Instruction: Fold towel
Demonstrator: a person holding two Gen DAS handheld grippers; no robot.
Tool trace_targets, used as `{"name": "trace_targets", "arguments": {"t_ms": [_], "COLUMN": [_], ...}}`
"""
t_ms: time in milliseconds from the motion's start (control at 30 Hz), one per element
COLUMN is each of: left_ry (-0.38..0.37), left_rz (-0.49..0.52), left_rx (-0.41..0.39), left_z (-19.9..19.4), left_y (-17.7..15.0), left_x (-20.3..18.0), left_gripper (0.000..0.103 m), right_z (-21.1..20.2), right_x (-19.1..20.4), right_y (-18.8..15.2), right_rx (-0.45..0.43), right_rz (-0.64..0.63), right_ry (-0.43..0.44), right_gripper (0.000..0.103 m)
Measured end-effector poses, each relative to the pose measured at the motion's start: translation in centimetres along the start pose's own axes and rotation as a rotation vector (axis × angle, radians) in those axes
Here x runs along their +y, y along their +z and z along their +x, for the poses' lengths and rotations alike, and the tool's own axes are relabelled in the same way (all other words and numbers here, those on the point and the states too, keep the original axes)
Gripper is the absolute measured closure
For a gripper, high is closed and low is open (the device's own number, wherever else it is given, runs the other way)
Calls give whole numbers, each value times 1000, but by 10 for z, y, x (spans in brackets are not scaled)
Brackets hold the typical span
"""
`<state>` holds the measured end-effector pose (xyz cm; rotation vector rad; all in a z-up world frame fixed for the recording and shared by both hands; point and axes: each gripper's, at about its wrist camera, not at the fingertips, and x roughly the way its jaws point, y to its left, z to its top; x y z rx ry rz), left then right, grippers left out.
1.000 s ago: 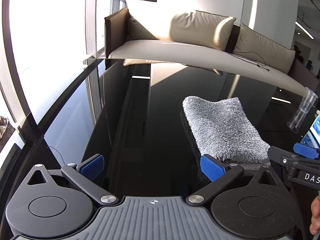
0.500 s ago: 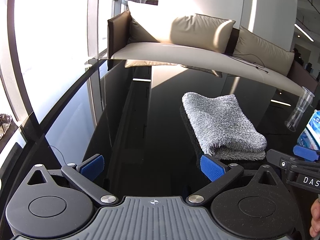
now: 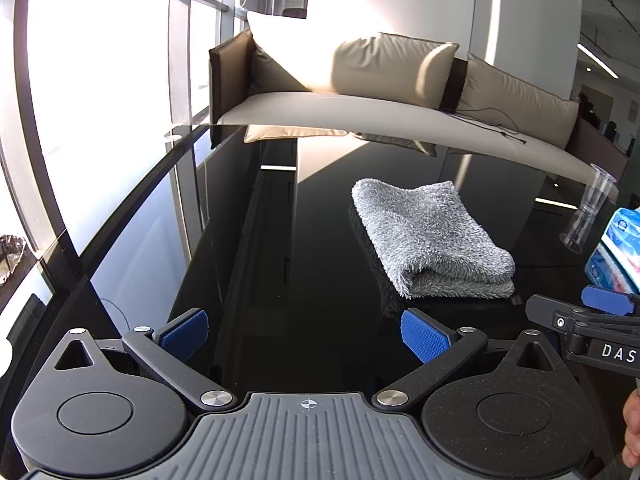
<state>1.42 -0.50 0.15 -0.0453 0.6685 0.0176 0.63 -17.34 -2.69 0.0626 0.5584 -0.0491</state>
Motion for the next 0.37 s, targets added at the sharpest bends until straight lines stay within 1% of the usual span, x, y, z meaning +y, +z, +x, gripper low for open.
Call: {"name": "trace_targets", "arguments": {"t_ms": [367], "left_ry": [7], "left_rz": [-2], "left_rx": [0], "left_z": [-4], "left_y": [-4], "left_x": [2], "left_gripper": [1], "right_z": [-2], "right_x": [3], "right_y": [-1], "right_rx": [1], "right_rz": [-13], "right_ry": [11], "right_gripper": [13]}}
